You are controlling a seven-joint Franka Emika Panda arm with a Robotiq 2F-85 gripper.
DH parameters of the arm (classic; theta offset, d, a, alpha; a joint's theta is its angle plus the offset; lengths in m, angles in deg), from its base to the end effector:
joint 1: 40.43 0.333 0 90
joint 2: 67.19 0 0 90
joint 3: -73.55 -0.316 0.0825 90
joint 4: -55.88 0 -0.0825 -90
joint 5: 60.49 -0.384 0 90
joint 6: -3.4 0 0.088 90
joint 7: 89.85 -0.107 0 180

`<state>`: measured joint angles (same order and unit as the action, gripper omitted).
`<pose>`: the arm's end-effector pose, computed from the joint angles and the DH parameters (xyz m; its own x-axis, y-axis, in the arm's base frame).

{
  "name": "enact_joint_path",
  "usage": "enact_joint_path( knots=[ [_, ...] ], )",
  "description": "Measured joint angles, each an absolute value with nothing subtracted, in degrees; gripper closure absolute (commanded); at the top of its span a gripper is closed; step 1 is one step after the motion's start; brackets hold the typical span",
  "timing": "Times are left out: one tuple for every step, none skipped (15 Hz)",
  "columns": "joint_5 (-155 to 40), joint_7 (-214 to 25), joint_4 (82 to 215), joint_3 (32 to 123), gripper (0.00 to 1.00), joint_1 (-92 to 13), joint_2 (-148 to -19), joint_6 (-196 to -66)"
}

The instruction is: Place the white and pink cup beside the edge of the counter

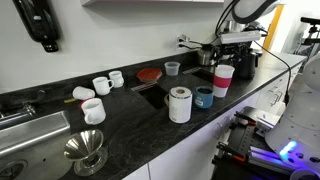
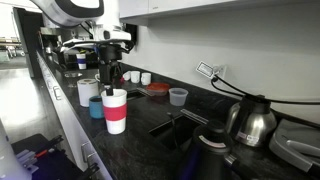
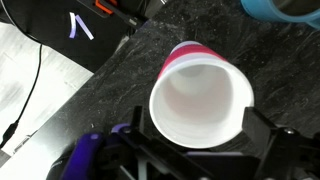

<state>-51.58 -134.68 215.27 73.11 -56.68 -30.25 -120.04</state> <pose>0.3200 -0.0974 0.3937 0.5618 -0.8208 0.1033 -0.8271 -0.5551 0.0880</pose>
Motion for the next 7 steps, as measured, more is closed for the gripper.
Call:
enact_joint_path(
  knots=[
    [-51.97, -134.18, 215.1, 73.19, 0.0, -56.68, -29.39, -119.18],
    [-52.83, -133.58, 214.67, 73.26, 0.0, -56.66, -28.41, -117.58],
    [-53.49, -133.07, 214.24, 73.34, 0.0, -56.63, -27.56, -116.27],
    [-53.82, -132.87, 214.09, 73.41, 0.0, -56.59, -26.9, -115.46],
    [-53.95, -132.82, 214.09, 73.44, 0.0, -56.55, -26.67, -115.25],
    [-53.97, -132.81, 214.09, 73.45, 0.0, -56.53, -26.7, -115.23],
    [-53.97, -132.81, 214.09, 73.45, 0.0, -56.53, -26.78, -115.23]
  ],
)
